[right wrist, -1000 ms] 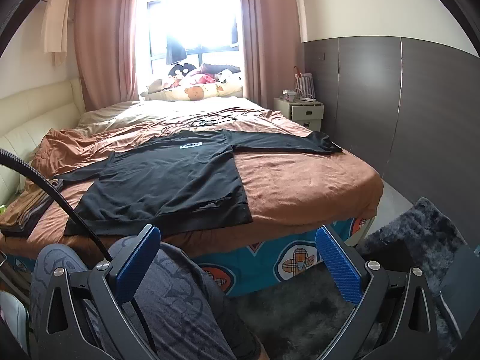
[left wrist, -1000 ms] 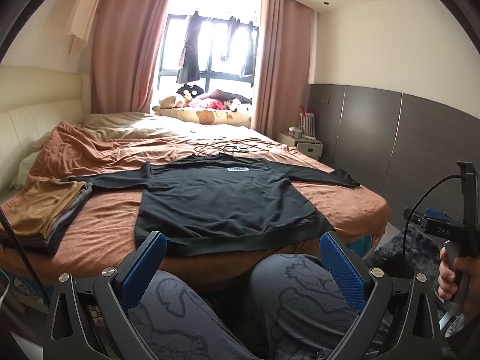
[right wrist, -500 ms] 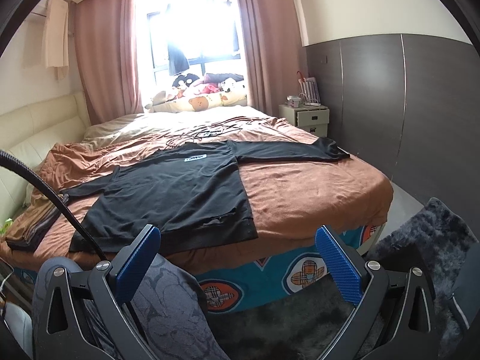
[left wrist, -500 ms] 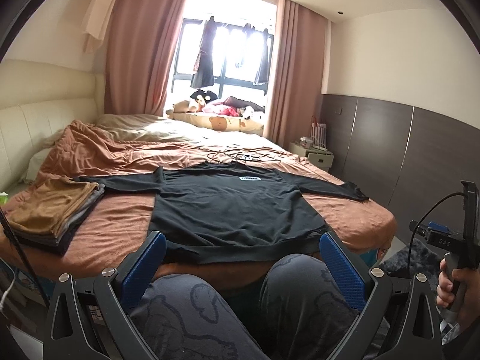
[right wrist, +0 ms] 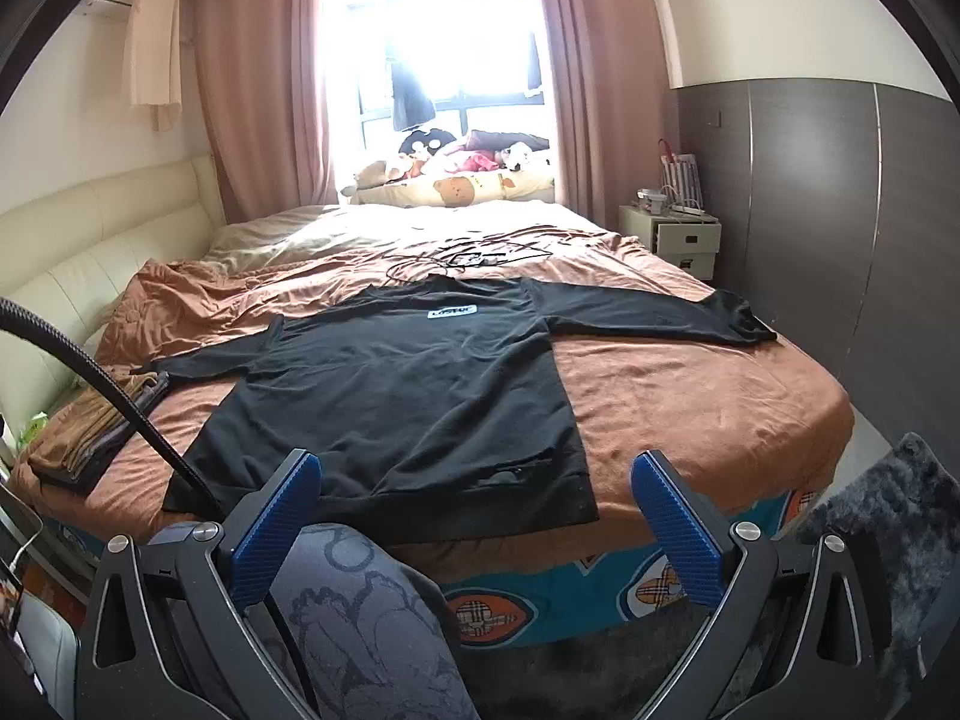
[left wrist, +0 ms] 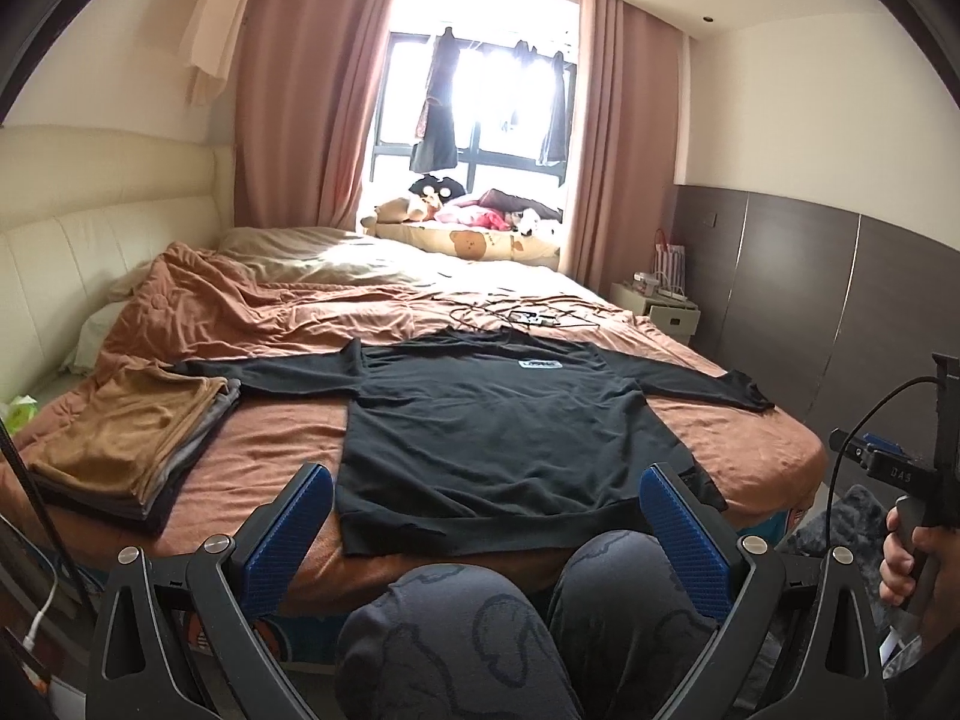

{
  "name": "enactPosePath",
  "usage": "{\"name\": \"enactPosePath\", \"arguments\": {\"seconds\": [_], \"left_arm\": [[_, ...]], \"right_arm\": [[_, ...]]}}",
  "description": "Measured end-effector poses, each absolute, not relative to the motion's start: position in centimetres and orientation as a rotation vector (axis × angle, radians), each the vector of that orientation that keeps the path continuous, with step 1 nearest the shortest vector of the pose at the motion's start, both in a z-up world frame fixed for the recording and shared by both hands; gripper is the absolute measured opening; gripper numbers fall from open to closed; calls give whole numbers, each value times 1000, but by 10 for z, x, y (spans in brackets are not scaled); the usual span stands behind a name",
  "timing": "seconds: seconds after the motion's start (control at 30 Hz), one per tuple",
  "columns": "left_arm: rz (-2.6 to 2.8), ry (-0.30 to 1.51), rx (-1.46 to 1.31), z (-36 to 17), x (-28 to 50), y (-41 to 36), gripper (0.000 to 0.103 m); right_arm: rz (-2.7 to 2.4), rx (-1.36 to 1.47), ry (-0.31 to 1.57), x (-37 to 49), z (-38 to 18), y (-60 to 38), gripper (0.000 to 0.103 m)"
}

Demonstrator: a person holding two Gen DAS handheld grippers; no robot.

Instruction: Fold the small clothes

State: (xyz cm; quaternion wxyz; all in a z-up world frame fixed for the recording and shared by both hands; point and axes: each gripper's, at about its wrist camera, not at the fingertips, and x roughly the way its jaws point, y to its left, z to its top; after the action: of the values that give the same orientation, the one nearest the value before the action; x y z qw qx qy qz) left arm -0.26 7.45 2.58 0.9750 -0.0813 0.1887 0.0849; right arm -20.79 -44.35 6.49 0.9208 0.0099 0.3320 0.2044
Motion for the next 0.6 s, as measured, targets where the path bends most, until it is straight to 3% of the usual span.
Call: {"name": "enactPosePath", "arguments": {"seconds": [0.6], "left_arm": [[328,460,-283,2,77,181,102]], "right_arm": [[609,-3,682,-93,83,-374,103]]}}
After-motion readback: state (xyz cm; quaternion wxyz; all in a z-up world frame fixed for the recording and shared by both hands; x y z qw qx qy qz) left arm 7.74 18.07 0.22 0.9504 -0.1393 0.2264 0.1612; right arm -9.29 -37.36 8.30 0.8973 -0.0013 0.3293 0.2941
